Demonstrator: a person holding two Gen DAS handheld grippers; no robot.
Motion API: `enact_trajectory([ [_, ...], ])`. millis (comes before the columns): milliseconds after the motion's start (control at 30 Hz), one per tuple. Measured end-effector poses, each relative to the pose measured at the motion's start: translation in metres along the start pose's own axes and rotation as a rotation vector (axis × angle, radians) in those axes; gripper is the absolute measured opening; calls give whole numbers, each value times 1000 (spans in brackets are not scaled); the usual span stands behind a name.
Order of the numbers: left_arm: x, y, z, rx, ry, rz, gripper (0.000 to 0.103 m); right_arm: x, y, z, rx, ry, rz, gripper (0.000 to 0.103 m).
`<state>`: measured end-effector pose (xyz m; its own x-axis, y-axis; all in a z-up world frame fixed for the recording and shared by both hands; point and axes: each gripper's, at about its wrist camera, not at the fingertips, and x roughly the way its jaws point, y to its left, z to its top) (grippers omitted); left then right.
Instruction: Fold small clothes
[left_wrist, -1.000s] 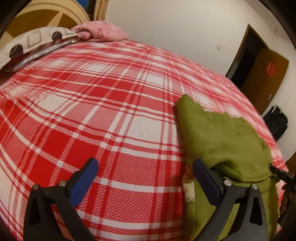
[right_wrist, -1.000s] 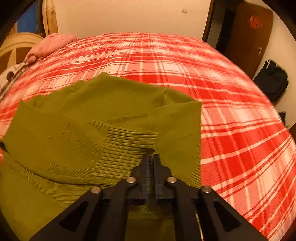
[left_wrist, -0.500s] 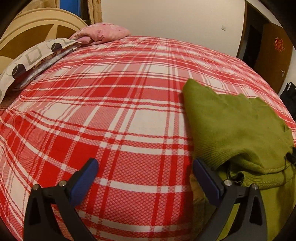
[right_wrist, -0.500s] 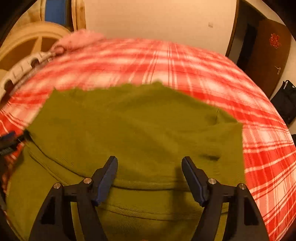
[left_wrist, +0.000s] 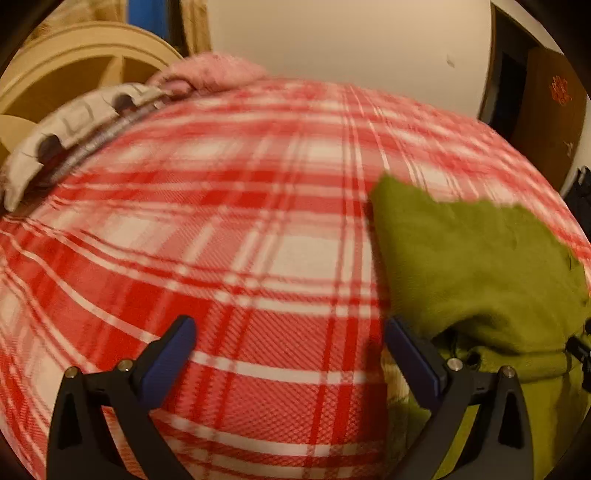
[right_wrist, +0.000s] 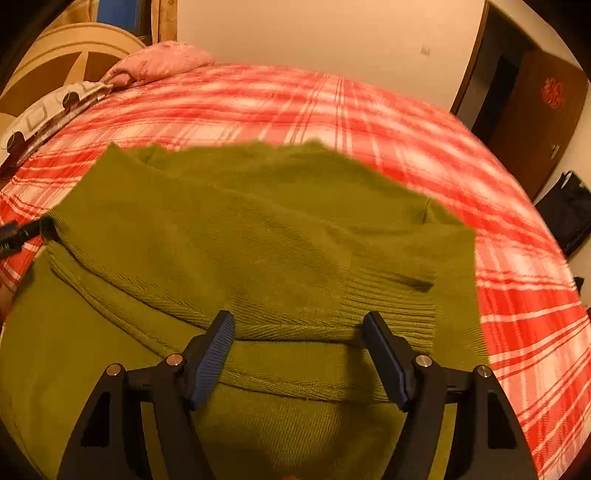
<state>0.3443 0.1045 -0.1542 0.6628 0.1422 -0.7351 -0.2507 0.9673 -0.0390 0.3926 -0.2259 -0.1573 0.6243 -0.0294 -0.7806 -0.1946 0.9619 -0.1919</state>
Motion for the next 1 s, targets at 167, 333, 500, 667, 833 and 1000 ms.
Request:
enact_trajectory([
  [167, -14, -25, 26, 51, -50, -56, 103, -2, 5, 15, 3, -25, 20, 72],
  [333, 15, -63, 21, 233, 21, 41, 103, 16, -3, 17, 42, 4, 10, 72],
  [500, 30, -44, 1, 205, 83, -18, 103, 21, -22, -1, 72, 8, 38, 72],
  [667, 15, -47, 0, 213, 30, 14, 103, 14, -20, 1, 79, 27, 8, 72],
  [833, -7, -41, -9, 166, -37, 0, 103, 14, -23, -9, 60, 13, 29, 72],
  [1000, -3, -49, -16, 214, 41, 1, 103, 7, -37, -8, 120, 3, 60, 73],
])
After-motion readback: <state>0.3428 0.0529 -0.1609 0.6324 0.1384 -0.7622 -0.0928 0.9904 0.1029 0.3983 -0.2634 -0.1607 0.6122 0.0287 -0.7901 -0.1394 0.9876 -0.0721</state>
